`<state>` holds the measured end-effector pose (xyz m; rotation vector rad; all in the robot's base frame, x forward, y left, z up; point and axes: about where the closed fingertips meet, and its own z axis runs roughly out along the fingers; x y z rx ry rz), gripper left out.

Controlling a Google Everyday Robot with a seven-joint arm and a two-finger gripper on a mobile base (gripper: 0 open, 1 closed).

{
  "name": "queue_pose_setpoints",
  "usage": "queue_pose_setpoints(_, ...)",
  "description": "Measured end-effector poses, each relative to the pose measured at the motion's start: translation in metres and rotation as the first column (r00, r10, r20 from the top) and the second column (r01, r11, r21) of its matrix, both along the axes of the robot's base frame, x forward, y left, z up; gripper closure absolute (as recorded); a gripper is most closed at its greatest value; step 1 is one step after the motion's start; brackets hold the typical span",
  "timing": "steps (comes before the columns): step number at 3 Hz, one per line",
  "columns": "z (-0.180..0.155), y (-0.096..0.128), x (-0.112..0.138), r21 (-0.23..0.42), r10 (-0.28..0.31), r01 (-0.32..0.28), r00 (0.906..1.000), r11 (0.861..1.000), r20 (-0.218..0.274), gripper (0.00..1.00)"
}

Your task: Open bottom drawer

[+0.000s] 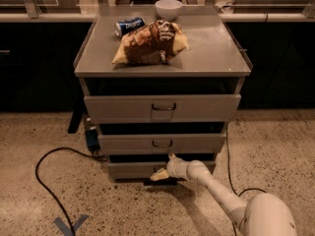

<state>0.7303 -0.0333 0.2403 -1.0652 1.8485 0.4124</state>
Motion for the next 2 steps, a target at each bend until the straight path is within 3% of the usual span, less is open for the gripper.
queue_pose_setpoints(2, -0.0087, -0.0006, 0.0041, 0.001, 0.003, -0.003, 0.9999, 1.0, -0.012, 0.0)
